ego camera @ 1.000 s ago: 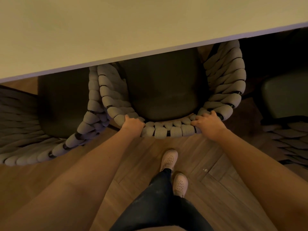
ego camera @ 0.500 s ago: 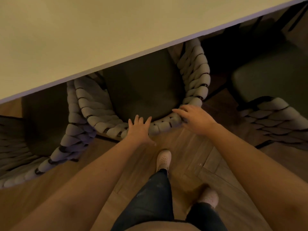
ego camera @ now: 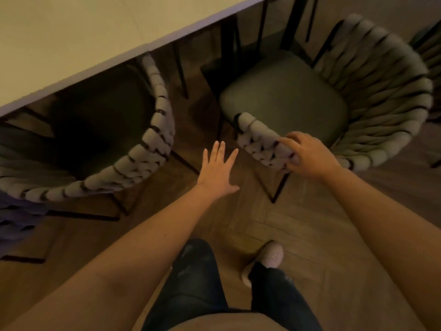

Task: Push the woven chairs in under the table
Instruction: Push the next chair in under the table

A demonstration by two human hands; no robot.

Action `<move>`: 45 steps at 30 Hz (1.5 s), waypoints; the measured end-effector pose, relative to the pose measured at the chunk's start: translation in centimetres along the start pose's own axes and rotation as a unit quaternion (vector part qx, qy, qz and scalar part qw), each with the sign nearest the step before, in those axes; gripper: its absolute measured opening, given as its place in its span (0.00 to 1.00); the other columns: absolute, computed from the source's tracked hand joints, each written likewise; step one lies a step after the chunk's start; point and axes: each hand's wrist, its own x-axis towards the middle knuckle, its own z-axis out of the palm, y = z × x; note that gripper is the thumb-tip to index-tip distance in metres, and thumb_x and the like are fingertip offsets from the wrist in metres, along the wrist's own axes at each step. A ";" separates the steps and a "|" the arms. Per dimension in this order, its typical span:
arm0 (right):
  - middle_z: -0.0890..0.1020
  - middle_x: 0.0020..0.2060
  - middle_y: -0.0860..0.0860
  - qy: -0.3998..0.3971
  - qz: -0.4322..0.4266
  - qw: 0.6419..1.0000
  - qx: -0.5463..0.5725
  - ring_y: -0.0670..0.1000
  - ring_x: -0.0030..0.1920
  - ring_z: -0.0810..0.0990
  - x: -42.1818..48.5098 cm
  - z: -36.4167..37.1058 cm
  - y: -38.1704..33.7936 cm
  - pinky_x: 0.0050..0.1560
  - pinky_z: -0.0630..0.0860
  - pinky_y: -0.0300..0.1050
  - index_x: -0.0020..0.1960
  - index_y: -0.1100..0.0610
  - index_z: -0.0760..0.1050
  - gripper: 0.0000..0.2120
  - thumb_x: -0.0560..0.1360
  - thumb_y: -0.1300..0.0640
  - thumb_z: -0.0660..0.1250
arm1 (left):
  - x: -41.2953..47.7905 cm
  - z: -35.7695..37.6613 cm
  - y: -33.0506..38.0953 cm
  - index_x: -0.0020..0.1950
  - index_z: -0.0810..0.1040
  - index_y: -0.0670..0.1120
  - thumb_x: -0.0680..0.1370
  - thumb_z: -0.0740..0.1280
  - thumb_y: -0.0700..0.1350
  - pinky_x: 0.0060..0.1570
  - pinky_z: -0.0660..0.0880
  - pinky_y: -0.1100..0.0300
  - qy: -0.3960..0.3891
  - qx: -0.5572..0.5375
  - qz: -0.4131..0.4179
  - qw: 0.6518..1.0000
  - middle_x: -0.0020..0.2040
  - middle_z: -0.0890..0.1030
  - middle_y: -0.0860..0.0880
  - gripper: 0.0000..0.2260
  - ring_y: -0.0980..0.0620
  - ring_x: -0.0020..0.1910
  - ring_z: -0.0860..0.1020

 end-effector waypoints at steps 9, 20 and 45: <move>0.70 0.67 0.58 -0.061 0.047 0.997 -0.022 0.60 0.66 0.71 -7.7 -0.5 15.9 0.63 0.69 0.55 0.75 0.51 0.63 0.36 0.72 0.46 0.73 | 5.5 -2.4 16.7 0.80 0.45 0.50 0.72 0.68 0.65 0.74 0.41 0.40 -0.002 0.009 0.077 0.997 0.79 0.43 0.39 0.47 0.39 0.78 0.40; 0.66 0.71 0.50 -0.230 0.075 0.954 -0.179 0.56 0.73 0.58 -7.2 -1.8 28.3 0.71 0.59 0.53 0.74 0.46 0.62 0.30 0.74 0.57 0.66 | 13.4 -3.5 24.6 0.77 0.61 0.46 0.73 0.67 0.64 0.73 0.41 0.36 -0.128 0.003 0.148 0.981 0.77 0.58 0.41 0.39 0.40 0.78 0.45; 0.75 0.64 0.47 -0.254 -0.223 0.892 -0.301 0.54 0.69 0.68 2.7 -2.7 45.1 0.74 0.53 0.61 0.66 0.46 0.72 0.18 0.77 0.52 0.63 | 18.4 -2.6 36.0 0.71 0.68 0.53 0.78 0.65 0.47 0.58 0.70 0.48 -0.165 -0.095 -0.146 0.971 0.67 0.71 0.46 0.21 0.44 0.63 0.73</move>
